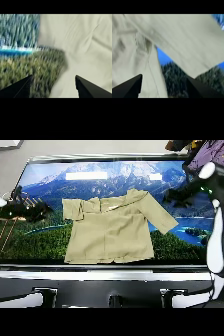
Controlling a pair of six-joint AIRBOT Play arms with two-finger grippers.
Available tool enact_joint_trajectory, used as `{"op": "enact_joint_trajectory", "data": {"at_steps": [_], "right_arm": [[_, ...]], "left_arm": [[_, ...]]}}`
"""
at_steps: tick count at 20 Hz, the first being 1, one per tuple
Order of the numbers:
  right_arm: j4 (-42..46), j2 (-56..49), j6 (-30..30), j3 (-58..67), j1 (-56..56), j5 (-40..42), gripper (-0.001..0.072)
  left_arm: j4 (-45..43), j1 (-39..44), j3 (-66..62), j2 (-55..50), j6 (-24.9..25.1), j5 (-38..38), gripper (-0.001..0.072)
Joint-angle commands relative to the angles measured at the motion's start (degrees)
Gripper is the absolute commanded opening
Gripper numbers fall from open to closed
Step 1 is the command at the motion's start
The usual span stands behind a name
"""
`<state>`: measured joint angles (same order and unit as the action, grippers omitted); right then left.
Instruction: Fold the clothes and pants, and hang the long-sleeved shirts on hangers.
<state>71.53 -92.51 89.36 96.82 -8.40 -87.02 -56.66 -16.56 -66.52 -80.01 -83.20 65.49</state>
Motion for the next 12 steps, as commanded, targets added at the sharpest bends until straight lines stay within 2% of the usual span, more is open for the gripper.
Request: {"op": "enact_joint_trajectory", "data": {"at_steps": [1,4,7,12], "right_arm": [[-6.16,5.55,-3.78,-17.07,-3.8,0.26,0.0617],[-10.58,5.55,-6.49,-28.11,-2.4,3.63,0.0616],[-11.5,5.55,-6.64,-36.57,-0.81,9.31,0.0615],[-13.64,5.55,-7.52,-45.35,2.1,12.11,0.0577]], "left_arm": [[1.42,-1.01,14.36,6.29,3.58,-0.07,0.0609],[2.1,1.68,20.17,6.25,3.58,-0.44,0.0609],[2.1,4.17,21.0,6.14,3.76,-1.05,0.0609],[2.1,5.42,21.03,6.14,3.76,-0.98,0.0609]]}}
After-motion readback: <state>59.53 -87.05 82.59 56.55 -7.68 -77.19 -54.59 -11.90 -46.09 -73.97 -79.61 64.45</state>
